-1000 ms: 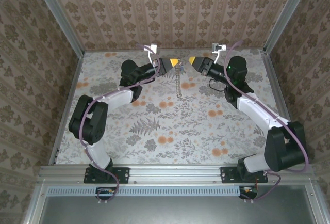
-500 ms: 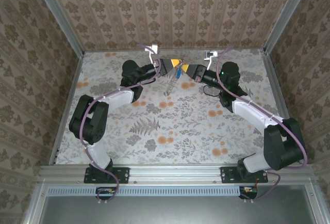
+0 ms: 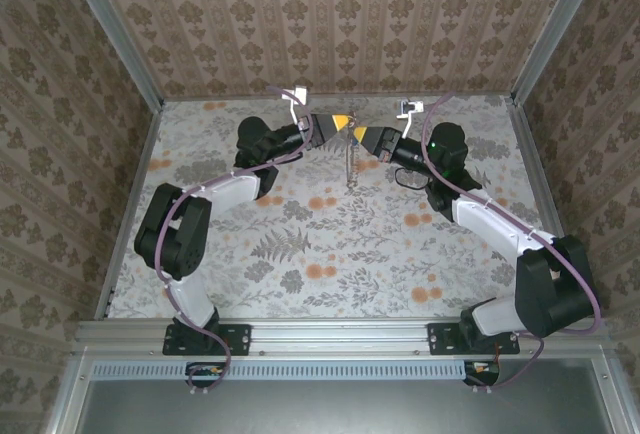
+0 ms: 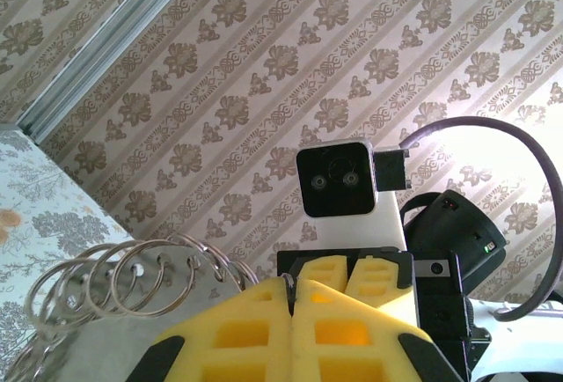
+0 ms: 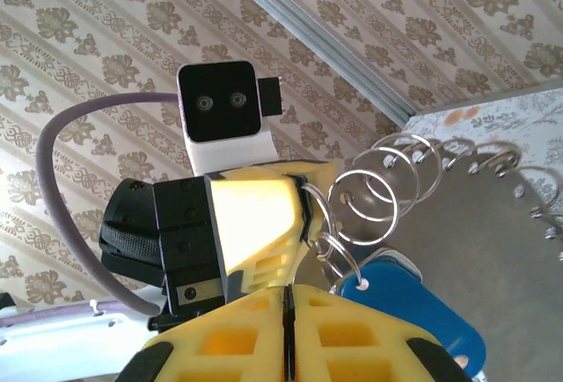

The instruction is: Put the keys on the keyring

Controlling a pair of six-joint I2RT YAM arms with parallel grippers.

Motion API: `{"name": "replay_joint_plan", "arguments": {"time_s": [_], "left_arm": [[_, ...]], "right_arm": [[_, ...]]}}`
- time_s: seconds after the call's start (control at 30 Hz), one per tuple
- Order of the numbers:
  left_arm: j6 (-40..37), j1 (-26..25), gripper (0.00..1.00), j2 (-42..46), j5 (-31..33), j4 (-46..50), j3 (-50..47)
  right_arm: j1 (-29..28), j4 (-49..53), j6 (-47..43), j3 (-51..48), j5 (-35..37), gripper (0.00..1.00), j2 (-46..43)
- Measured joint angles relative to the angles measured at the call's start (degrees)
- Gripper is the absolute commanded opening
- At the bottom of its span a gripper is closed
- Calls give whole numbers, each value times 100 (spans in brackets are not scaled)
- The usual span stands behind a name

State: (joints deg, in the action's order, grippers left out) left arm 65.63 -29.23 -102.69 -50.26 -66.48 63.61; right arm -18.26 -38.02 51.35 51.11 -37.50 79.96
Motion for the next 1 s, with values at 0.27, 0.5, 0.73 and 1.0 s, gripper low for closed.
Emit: {"name": "replay_joint_plan", "arguments": {"time_s": [0.27, 0.5, 0.73, 1.0], "left_arm": [[26, -4, 0, 0, 0, -2, 0], [42, -4, 0, 0, 0, -4, 0], [44, -4, 0, 0, -4, -2, 0], [44, -4, 0, 0, -4, -4, 0]], "right_arm": [[114, 2, -22, 28, 267, 28, -114], [118, 4, -15, 254, 326, 28, -120], [118, -101, -11, 592, 142, 24, 356], [118, -262, 103, 616, -177, 21, 673]]}}
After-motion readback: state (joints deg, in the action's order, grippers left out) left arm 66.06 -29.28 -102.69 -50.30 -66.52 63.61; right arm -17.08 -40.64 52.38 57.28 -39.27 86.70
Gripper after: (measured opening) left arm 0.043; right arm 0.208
